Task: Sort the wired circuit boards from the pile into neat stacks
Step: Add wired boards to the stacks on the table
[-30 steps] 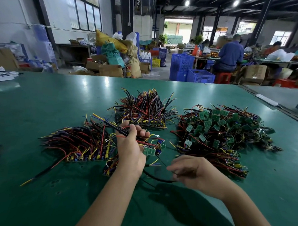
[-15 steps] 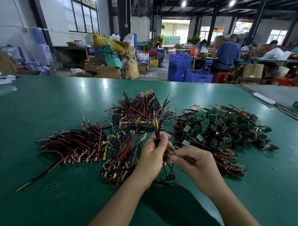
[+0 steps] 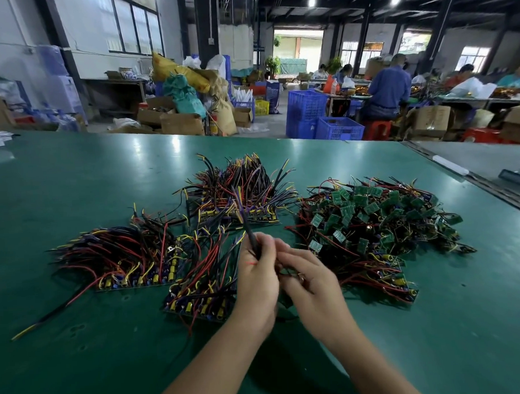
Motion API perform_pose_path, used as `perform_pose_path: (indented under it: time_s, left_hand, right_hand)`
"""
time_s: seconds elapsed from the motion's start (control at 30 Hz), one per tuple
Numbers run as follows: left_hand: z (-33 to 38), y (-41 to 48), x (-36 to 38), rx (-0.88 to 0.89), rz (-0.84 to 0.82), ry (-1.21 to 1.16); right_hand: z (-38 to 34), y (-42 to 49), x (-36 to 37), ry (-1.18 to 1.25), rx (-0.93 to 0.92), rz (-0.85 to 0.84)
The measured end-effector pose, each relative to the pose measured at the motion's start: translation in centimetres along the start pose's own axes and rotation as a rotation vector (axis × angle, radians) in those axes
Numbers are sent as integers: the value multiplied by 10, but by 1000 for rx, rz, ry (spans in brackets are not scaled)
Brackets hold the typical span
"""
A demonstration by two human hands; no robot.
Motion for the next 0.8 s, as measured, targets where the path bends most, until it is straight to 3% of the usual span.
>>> perform_pose_path:
  time_s: [0.07, 0.13, 0.23, 0.3, 0.37, 0.47, 0.57, 0.8]
  left_hand:
    - [5, 2, -4, 5, 48, 54]
    - [8, 0, -6, -17, 23, 103]
    - [10, -7, -6, -184, -106, 8]
    - [10, -8, -4, -240, -167, -33]
    - [6, -9, 0, -249, -180, -60]
    - [4, -11, 4, -231, -201, -26]
    - [4, -11, 4, -235, -205, 2]
    - [-4, -8, -4, -252, -273, 182]
  right_hand:
    - [-4, -2, 2, -84, 22, -228]
    - [-4, -2, 2, -112, 56, -297]
    - [-2, -2, -2, -183, 65, -221]
    - [-4, -2, -7, -387, 61, -169]
    - [-4, 0, -12, -696, 8, -111]
    - [-3, 4, -19, -931, -54, -15]
    - [-5, 15, -28, -1107, 61, 33]
    - [13, 54, -83, -1122, 245, 253]
Point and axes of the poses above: each hand's wrist, its own y-axis towards the middle knuckle, its own x-axis out of the palm, z = x × y, the point moved 1 cm from there along y, towards the middle knuckle, and after that the axes turned 12 degrees about y, right-handed, at the moved point
